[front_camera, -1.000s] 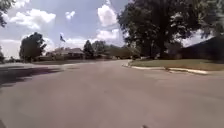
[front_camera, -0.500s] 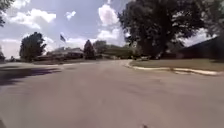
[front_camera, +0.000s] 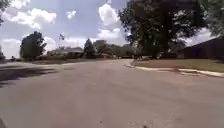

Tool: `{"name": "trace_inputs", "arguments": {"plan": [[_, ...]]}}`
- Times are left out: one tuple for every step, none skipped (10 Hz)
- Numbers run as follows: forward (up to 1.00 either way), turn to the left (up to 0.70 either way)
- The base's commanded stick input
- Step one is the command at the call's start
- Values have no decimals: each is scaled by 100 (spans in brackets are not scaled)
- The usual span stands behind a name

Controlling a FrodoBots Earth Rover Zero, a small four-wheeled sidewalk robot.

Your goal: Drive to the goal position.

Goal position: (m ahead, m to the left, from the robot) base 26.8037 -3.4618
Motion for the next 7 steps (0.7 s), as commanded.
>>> {"name": "trace_inputs", "arguments": {"plan": [[85,0],[85,0],[85,0],[85,0],[85,0],[85,0],[85,0]]}}
